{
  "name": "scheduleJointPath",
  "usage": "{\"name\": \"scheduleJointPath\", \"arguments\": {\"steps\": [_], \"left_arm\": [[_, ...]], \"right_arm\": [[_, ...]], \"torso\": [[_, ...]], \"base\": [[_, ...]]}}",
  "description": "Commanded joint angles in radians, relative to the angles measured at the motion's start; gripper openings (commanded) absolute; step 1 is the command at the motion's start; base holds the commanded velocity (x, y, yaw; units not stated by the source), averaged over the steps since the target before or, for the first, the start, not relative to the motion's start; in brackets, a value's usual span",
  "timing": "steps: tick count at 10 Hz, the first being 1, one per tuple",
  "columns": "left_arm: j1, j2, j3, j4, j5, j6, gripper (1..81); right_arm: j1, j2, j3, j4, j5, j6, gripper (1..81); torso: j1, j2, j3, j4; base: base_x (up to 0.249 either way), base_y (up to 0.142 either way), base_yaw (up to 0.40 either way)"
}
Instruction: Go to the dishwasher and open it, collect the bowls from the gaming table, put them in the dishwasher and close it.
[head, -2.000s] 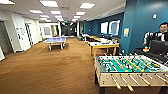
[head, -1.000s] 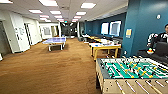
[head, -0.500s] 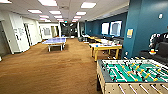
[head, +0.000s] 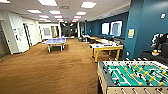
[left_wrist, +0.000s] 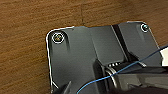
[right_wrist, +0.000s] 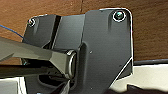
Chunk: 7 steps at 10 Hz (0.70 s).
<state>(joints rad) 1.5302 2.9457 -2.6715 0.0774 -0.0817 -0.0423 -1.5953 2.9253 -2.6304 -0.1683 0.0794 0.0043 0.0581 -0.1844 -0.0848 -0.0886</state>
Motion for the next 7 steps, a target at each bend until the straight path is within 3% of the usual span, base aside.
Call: {"name": "scheduleJointPath", "arguments": {"steps": [1, 7], "left_arm": [[-0.058, -0.011, -0.002, -0.005, 0.045, 0.001, 81.1], [-0.057, -0.011, -0.001, -0.007, 0.045, 0.001, 81.1]], "right_arm": [[0.056, -0.007, 0.004, 0.003, -0.044, -0.003, 81.1], [0.057, -0.006, 0.004, 0.003, -0.044, -0.004, 81.1]], "torso": [[0.000, 0.000, 0.000, 0.000], [0.000, 0.000, 0.000, 0.000]], "base": [[0.133, 0.000, 0.000], [0.133, 0.000, 0.000]]}}
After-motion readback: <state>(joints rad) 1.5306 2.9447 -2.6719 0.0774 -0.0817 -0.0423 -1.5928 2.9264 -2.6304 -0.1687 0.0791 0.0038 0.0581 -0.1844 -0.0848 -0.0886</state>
